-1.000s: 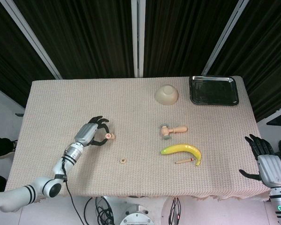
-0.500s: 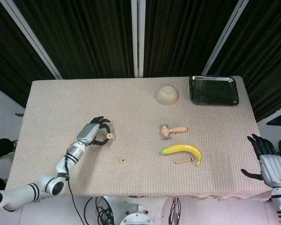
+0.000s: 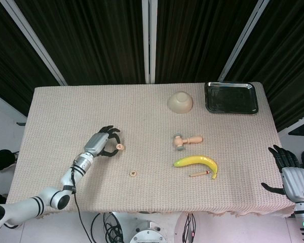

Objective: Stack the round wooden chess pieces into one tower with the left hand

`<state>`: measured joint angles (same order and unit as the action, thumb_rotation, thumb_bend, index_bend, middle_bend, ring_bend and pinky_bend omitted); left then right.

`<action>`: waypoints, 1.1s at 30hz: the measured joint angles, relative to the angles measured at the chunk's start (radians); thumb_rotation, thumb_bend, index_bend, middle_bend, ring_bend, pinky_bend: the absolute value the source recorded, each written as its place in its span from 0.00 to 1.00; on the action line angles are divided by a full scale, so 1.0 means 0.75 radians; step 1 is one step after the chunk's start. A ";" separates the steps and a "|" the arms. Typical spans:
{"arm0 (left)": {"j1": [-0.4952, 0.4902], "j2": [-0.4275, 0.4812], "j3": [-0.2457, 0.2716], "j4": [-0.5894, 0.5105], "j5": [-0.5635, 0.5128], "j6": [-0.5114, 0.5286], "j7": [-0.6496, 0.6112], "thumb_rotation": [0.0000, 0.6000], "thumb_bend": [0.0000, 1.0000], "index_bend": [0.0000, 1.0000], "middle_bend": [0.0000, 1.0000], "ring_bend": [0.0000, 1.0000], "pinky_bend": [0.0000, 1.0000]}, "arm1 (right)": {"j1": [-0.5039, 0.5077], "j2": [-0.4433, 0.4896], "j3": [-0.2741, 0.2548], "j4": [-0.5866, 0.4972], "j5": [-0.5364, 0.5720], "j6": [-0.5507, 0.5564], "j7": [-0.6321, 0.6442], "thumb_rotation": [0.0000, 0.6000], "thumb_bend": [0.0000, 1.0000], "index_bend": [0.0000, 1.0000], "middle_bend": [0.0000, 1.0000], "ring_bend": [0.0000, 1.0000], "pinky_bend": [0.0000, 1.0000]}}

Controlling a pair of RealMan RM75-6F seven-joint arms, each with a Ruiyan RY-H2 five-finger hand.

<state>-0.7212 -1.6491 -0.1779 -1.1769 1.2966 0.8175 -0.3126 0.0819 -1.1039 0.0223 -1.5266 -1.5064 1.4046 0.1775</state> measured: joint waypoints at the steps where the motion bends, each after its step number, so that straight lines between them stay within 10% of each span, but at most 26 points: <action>1: 0.000 0.001 0.000 -0.001 0.000 0.000 0.001 1.00 0.32 0.46 0.15 0.00 0.00 | 0.000 -0.001 0.000 0.002 -0.001 0.001 0.001 1.00 0.00 0.00 0.00 0.00 0.00; 33: 0.005 0.028 0.016 -0.055 0.022 0.037 -0.010 1.00 0.31 0.27 0.12 0.00 0.00 | 0.006 -0.002 0.001 0.006 0.004 -0.013 -0.002 1.00 0.00 0.00 0.00 0.00 0.00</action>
<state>-0.7176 -1.6283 -0.1656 -1.2182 1.3133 0.8450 -0.3200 0.0861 -1.1056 0.0230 -1.5221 -1.5034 1.3945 0.1757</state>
